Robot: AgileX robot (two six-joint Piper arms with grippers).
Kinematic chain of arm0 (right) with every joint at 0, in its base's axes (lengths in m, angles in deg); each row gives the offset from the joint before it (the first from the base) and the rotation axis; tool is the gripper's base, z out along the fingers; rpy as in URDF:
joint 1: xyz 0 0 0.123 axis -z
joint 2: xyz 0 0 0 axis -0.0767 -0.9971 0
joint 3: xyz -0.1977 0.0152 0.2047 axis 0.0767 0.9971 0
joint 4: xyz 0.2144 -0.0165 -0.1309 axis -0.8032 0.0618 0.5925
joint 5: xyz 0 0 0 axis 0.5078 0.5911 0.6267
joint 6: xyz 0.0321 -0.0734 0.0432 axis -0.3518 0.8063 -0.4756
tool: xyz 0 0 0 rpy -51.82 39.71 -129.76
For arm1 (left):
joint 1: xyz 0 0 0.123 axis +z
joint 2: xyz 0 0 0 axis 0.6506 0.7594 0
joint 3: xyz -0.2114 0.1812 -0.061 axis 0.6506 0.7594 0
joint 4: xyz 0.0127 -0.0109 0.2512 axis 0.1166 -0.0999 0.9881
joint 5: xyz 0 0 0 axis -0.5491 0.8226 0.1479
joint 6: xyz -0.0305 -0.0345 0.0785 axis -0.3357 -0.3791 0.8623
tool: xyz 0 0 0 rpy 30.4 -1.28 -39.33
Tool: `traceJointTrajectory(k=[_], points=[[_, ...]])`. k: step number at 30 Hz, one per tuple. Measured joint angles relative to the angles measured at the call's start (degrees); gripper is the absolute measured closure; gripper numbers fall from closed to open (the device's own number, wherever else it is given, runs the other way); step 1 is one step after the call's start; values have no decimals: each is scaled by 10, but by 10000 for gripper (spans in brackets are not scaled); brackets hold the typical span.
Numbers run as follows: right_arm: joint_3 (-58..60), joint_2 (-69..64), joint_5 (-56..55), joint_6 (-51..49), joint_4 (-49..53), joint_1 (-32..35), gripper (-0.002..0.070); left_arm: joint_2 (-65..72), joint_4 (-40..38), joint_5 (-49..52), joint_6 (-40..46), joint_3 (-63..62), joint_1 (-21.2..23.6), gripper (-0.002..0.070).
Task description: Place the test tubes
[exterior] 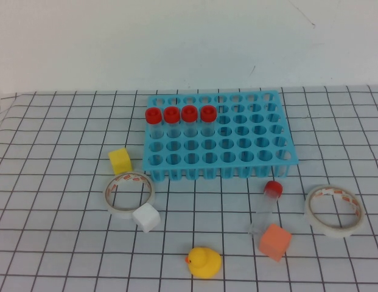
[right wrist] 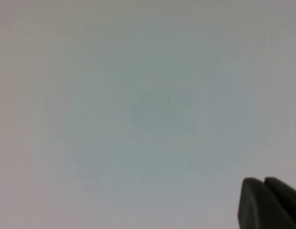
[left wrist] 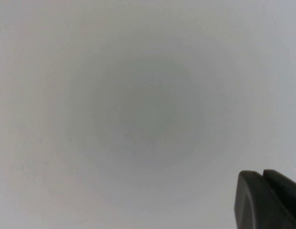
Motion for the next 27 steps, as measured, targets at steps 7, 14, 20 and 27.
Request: traceJointTrajectory(k=[7, 14, 20, 27], points=[[-185, -130, 291, 8, 30, 0, 678, 120, 0, 187, 23, -165, 0, 676], [-231, -272, 503, 8, -99, 0, 678, 178, 0, 244, 13, -163, 0, 676], [-218, -363, 537, -2, -163, 0, 678, 195, 0, 340, 13, -123, 0, 676], [-235, -535, 564, 94, -280, 0, 678, 195, -29, 433, 13, -78, 0, 676]])
